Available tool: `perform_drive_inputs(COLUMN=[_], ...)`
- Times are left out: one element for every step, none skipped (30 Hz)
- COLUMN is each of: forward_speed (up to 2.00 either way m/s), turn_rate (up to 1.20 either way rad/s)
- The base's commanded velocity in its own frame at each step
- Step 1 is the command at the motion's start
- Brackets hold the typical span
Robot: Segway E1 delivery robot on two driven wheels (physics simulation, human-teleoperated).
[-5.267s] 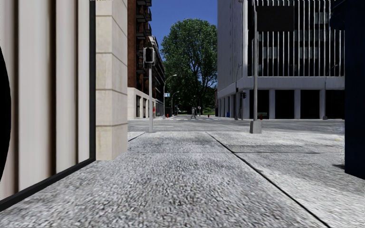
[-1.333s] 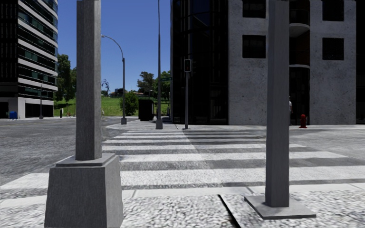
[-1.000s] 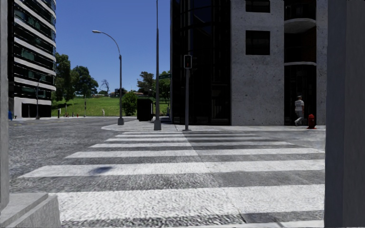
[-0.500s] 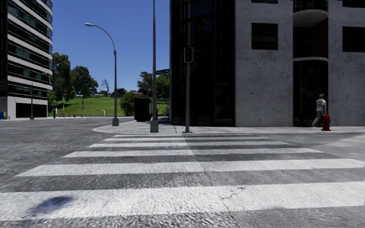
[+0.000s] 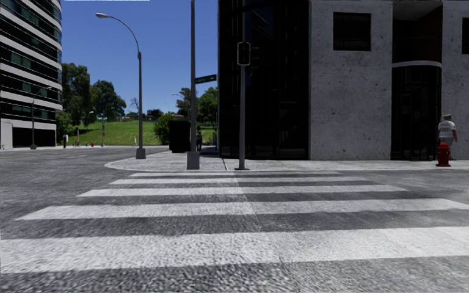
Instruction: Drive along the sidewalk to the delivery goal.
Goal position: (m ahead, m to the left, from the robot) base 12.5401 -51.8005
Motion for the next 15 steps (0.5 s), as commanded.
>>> perform_drive_inputs(forward_speed=[1.98, 1.98, 1.98, 1.98, 1.98, 1.98, 1.98, 1.98, 1.98, 1.98, 1.98, 1.98, 1.98, 1.98, 1.98], turn_rate=[0.00, 0.00, 0.00, 0.00, 0.00, 0.00, 0.00, 0.00, 0.00, 0.00, 0.00, 0.00, 0.00, 0.00, 0.00])
